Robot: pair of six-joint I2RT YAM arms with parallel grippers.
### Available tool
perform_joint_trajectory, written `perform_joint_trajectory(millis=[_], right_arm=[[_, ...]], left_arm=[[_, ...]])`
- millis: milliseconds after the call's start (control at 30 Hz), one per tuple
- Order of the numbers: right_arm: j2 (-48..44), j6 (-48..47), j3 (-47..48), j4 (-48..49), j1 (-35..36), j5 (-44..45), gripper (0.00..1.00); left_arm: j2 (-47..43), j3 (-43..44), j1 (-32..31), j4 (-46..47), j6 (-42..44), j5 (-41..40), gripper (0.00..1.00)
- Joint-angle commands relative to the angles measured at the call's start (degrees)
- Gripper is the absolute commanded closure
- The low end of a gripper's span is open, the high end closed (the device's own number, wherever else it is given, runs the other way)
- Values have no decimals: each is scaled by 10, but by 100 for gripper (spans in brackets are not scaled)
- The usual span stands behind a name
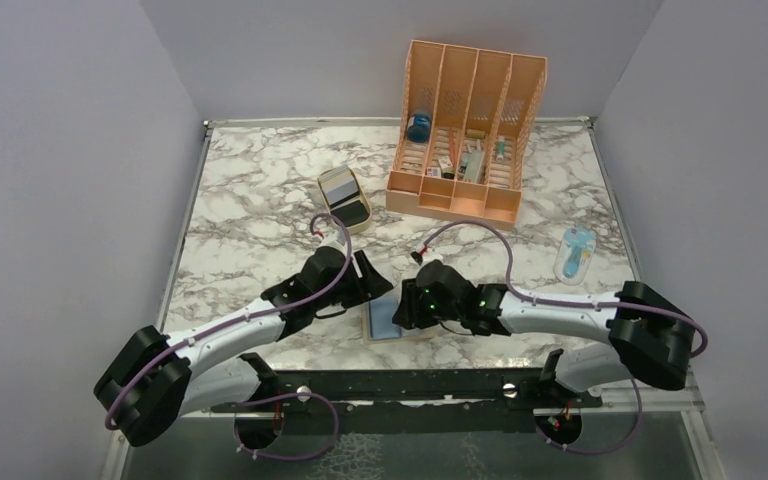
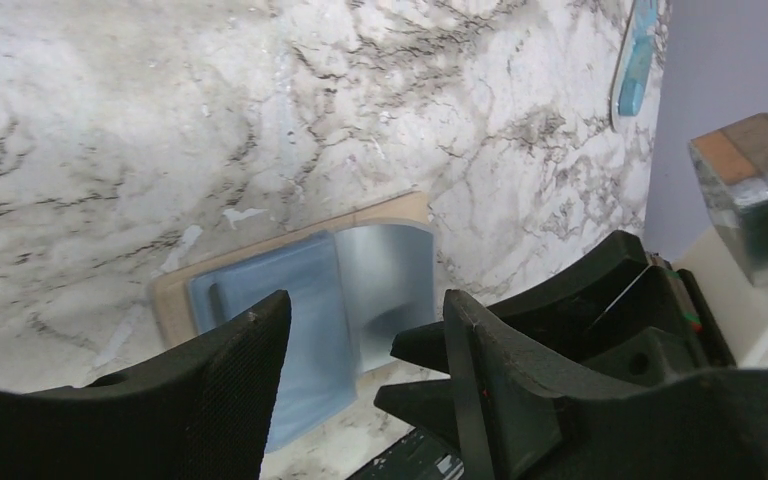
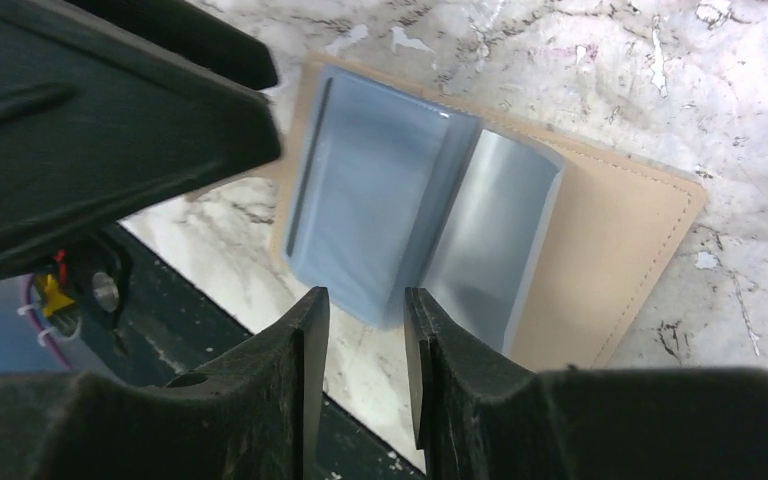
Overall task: Put the credit cards into the card holder
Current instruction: Turn over the card slot in the card holder.
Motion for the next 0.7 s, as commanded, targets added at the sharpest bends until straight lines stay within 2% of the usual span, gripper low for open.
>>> perform_joint_trajectory(millis=[0, 167, 300, 400, 667], right_arm=[[45, 9, 28, 8, 3, 23, 67], [85, 10, 34, 11, 4, 21, 69], [100, 15, 25, 8, 4, 37, 80], [102, 21, 11, 15, 3, 40, 87], [100, 34, -19, 43, 4, 36, 93]], left_arm=[[-20, -17, 21, -10, -1, 23, 40], [-11, -26, 25, 7, -6, 45, 40], [-6, -48, 26, 62, -26, 71, 40], [9, -43, 26, 62, -21, 80, 40], [35, -45, 26, 61, -11, 78, 39]])
